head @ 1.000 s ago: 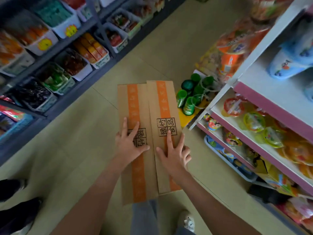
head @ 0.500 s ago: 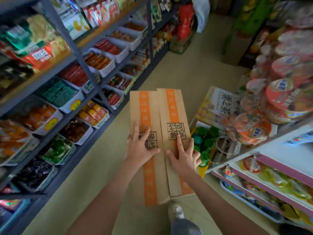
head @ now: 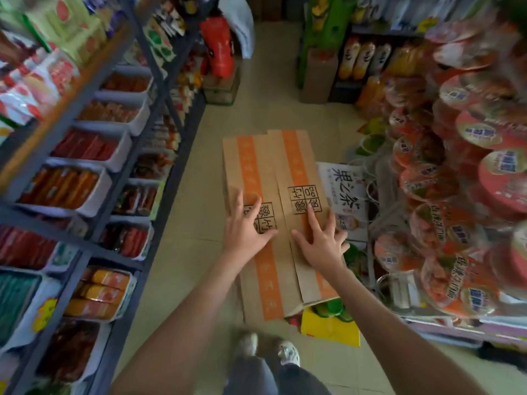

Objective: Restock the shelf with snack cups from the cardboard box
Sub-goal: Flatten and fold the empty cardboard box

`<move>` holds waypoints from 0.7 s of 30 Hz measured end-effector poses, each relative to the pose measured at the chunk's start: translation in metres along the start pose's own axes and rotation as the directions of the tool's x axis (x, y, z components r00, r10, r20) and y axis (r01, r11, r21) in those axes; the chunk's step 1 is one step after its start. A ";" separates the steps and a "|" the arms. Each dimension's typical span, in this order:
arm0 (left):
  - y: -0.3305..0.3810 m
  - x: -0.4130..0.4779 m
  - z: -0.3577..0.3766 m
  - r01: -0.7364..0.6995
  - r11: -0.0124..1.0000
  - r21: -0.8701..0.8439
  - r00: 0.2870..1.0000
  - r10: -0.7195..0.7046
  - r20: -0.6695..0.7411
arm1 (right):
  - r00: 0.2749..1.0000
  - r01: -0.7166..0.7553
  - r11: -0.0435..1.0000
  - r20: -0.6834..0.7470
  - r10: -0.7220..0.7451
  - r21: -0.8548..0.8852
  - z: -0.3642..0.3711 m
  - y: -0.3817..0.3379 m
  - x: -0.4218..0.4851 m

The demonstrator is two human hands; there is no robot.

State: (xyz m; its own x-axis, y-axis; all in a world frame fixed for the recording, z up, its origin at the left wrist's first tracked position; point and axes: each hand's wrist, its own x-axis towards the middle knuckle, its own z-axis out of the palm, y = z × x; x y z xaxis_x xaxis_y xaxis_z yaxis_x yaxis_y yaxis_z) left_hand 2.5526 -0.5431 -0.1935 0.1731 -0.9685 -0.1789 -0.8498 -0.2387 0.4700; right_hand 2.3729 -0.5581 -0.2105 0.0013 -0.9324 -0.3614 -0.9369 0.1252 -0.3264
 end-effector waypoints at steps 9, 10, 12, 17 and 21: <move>0.004 0.164 0.025 -0.177 0.981 -0.079 0.954 0.191 0.231 | 0.959 -0.280 0.954 -0.016 0.283 0.102 -0.001 -0.012 0.118; 0.004 0.179 0.029 -0.195 0.977 -0.087 0.949 0.210 0.236 | 0.954 -0.297 0.948 -0.013 0.300 0.114 0.002 -0.011 0.128; 0.006 0.206 0.039 -0.219 0.969 -0.109 0.939 0.240 0.246 | 0.943 -0.325 0.937 -0.023 0.331 0.127 0.007 -0.009 0.149; 0.022 0.265 0.065 -0.227 0.965 -0.132 0.927 0.256 0.274 | 0.935 -0.338 0.936 -0.083 0.346 0.094 -0.001 0.007 0.214; 0.036 0.305 0.100 -0.261 0.945 -0.198 0.893 0.314 0.321 | 0.926 -0.360 0.931 -0.101 0.364 0.061 -0.002 0.037 0.259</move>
State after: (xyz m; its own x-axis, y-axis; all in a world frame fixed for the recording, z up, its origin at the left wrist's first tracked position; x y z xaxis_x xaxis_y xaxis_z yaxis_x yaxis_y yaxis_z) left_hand 2.5251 -0.8396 -0.3171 -0.2723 -0.9177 -0.2893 -0.7493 0.0136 0.6621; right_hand 2.3376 -0.7959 -0.3147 -0.3754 -0.8518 -0.3654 -0.8514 0.4727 -0.2273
